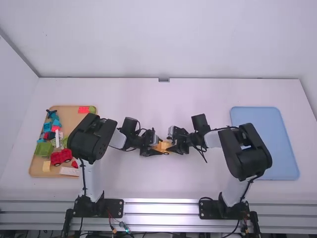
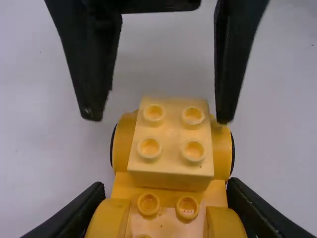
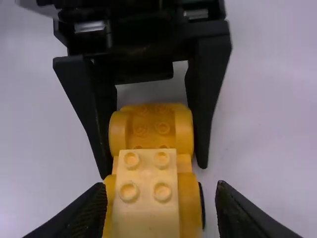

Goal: Assemble lego blocks to make yellow taxi

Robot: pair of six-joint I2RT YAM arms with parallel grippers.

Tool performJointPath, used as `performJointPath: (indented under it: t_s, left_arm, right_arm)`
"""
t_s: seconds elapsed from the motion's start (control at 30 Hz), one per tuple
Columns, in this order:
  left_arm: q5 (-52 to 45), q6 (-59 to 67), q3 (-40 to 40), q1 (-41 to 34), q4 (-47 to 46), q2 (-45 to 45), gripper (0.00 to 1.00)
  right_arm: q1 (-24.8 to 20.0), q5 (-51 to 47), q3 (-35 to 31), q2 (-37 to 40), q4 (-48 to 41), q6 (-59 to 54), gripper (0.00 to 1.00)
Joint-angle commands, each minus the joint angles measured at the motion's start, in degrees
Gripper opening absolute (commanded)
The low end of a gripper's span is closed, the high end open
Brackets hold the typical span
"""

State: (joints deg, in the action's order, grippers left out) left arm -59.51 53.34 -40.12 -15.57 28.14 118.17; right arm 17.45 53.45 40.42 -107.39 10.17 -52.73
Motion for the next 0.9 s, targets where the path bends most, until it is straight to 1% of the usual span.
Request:
performJointPath:
  t_s: [0.0, 0.03, 0.07, 0.1, 0.13, 0.17, 0.33, 0.4, 0.5, 0.63, 0.77, 0.87]
  left_arm:
    - [-0.83, -0.42, 0.26, -0.20, -0.17, 0.87, 0.56]
    - [-0.83, -0.42, 0.26, -0.17, -0.22, 0.87, 0.56]
    - [-0.85, -0.44, 0.26, -0.20, -0.24, 0.87, 0.56]
    - [-0.85, -0.46, 0.20, -0.17, -0.28, 0.87, 0.56]
    - [-0.85, -0.44, 0.22, -0.17, -0.26, 0.87, 0.56]
    - [-0.85, -0.42, 0.22, -0.17, -0.24, 0.87, 0.55]
    - [-0.83, -0.44, 0.26, -0.17, -0.24, 0.87, 0.55]
    - [-0.83, -0.42, 0.26, -0.17, -0.24, 0.87, 0.54]
    - [-0.83, -0.44, 0.26, -0.17, -0.24, 0.87, 0.53]
    - [-0.59, -0.44, 0.26, -0.17, -0.24, 0.87, 0.52]
    - [1.11, -1.66, 0.22, -0.17, -0.04, 0.87, 0.51]
    - [0.44, -1.66, -0.09, -0.17, -0.17, 0.87, 0.51]
  right_arm:
    - [-0.68, 4.26, 0.07, 2.97, 0.13, -0.17, 0.58]
    - [-0.68, 4.46, 0.07, 3.17, 0.15, -0.20, 0.56]
    - [-0.70, 4.66, 0.07, 3.45, 0.31, -0.20, 0.41]
    - [-0.52, 4.72, 0.07, 3.50, 0.46, -0.20, 0.20]
    - [-0.26, 4.61, 0.04, 3.50, 0.55, -0.20, 0.05]
    - [0.00, 4.55, 0.04, 3.50, 0.52, -0.22, 0.00]
    - [2.64, -1.03, 0.07, 3.50, -0.15, 0.57, 0.00]
    - [4.31, -7.67, 0.04, 3.45, -1.27, 3.69, 0.00]
    - [5.18, -12.85, 0.04, 3.45, -3.21, 4.20, 0.00]
    - [5.53, -18.29, 0.04, 3.45, -6.71, 5.35, 0.00]
    - [5.33, -21.38, 0.04, 3.45, -10.38, 4.55, 0.00]
    - [5.64, -22.12, 0.04, 3.45, -10.91, 4.52, 0.00]
